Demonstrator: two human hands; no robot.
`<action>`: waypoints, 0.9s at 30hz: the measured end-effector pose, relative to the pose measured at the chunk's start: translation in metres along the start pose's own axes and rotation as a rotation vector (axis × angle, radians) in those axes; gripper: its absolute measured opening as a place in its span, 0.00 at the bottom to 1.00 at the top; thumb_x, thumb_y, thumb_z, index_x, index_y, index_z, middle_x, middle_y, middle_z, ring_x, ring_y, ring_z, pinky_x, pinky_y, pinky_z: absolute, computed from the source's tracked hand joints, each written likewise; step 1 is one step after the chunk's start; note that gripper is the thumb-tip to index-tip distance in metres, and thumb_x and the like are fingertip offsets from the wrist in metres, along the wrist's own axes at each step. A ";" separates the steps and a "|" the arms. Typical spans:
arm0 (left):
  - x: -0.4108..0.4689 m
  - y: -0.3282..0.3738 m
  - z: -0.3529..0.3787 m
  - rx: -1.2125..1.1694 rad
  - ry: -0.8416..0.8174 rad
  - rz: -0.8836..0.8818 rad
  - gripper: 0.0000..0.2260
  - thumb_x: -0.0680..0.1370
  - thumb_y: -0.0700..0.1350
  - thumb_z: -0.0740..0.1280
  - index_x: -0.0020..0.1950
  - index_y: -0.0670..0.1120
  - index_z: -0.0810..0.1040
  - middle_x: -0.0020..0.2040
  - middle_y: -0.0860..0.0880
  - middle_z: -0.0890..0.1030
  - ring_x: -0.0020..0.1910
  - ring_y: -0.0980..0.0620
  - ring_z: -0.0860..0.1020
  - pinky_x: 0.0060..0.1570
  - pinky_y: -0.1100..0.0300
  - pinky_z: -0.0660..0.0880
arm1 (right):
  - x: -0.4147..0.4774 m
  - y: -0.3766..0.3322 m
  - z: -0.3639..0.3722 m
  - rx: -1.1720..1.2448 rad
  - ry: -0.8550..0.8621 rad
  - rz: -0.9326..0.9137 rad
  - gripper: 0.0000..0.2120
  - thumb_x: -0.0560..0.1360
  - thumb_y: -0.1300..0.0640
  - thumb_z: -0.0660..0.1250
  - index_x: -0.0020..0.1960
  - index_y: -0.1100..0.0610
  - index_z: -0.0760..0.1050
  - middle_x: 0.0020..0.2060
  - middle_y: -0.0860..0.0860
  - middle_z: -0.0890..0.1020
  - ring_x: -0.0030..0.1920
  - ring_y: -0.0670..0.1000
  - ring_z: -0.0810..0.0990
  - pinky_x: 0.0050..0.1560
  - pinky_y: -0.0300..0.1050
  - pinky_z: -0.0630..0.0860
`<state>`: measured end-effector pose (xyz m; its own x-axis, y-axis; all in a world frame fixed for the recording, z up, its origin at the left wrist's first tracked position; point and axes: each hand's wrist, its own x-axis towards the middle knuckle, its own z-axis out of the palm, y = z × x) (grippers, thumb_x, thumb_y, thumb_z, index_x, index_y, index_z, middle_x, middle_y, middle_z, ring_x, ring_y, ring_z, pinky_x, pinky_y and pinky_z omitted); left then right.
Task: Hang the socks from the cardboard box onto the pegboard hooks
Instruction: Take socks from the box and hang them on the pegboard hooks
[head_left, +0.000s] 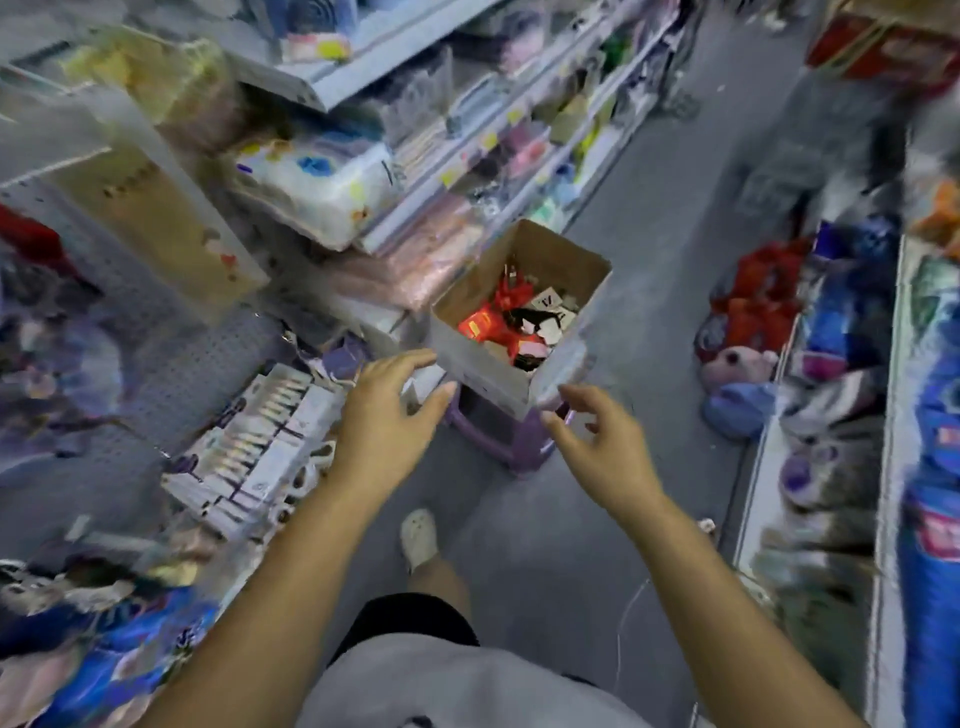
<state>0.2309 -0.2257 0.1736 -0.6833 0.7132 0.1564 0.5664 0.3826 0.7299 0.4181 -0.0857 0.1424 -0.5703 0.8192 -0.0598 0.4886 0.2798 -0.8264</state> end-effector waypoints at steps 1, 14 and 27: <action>0.009 -0.007 0.009 0.009 -0.030 -0.002 0.14 0.76 0.46 0.75 0.61 0.45 0.83 0.59 0.52 0.83 0.61 0.50 0.78 0.60 0.60 0.71 | 0.005 0.008 0.003 -0.007 -0.018 0.036 0.18 0.76 0.53 0.73 0.65 0.55 0.79 0.60 0.48 0.82 0.61 0.48 0.79 0.60 0.39 0.72; 0.211 -0.098 0.064 0.080 -0.379 -0.270 0.21 0.79 0.49 0.71 0.71 0.45 0.75 0.66 0.44 0.79 0.64 0.44 0.77 0.63 0.53 0.74 | 0.192 0.024 0.056 0.022 -0.055 0.337 0.19 0.78 0.50 0.70 0.67 0.55 0.77 0.61 0.48 0.81 0.60 0.48 0.78 0.58 0.40 0.73; 0.319 -0.168 0.174 0.047 -0.420 -0.630 0.19 0.83 0.52 0.65 0.69 0.43 0.75 0.63 0.44 0.81 0.63 0.45 0.78 0.62 0.53 0.74 | 0.357 0.105 0.146 0.226 -0.189 0.647 0.13 0.80 0.55 0.68 0.60 0.63 0.79 0.43 0.44 0.82 0.44 0.39 0.80 0.52 0.38 0.74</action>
<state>-0.0022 0.0402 -0.0152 -0.6563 0.5121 -0.5542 0.1526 0.8093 0.5672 0.1691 0.1630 -0.0478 -0.3271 0.6794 -0.6568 0.6307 -0.3606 -0.6872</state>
